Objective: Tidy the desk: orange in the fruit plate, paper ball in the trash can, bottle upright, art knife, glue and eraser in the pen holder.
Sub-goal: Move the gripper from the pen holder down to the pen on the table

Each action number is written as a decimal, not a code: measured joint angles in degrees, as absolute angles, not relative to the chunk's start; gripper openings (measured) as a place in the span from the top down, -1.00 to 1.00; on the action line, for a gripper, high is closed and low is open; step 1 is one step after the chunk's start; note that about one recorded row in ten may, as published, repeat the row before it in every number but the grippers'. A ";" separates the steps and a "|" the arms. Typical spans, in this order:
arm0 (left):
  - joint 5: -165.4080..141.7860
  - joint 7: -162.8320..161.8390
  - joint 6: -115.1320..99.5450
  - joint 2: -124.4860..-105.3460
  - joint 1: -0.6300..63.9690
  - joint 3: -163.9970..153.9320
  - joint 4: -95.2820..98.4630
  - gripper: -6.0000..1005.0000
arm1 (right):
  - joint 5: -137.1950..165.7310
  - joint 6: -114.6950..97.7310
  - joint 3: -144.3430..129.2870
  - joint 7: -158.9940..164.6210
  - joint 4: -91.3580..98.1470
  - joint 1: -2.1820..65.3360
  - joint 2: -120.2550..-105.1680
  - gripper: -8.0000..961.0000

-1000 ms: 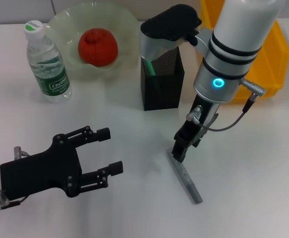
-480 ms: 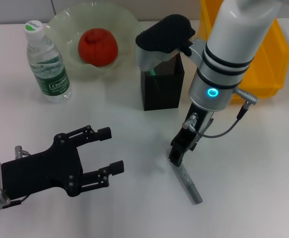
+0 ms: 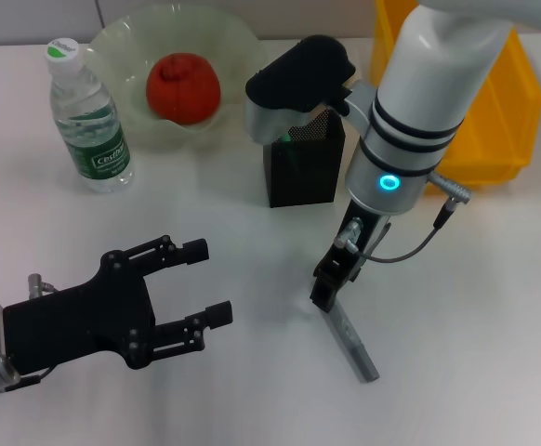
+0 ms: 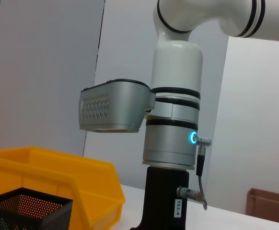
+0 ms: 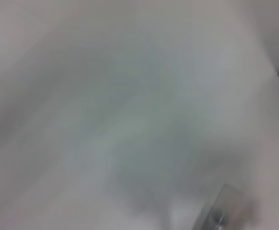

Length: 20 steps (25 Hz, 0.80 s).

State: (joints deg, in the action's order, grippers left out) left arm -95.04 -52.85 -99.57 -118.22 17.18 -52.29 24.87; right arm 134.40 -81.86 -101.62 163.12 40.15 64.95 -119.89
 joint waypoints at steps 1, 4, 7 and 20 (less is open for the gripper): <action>-95.03 -52.85 -99.57 -118.21 17.18 -52.29 24.87 -0.53 | 134.07 -81.60 -101.93 163.12 40.15 64.95 -119.89 -0.14; -94.97 -52.83 -99.57 -118.22 17.21 -52.29 24.87 -0.53 | 133.46 -80.81 -102.04 163.12 40.16 64.95 -119.89 -0.14; -94.94 -52.82 -99.46 -118.21 17.22 -52.29 24.87 -0.53 | 132.88 -80.50 -102.20 162.96 40.17 64.95 -119.89 -0.14; -94.98 -52.81 -98.97 -118.21 17.14 -52.29 24.79 -0.53 | 132.70 -79.80 -104.24 163.06 40.04 64.95 -119.88 0.00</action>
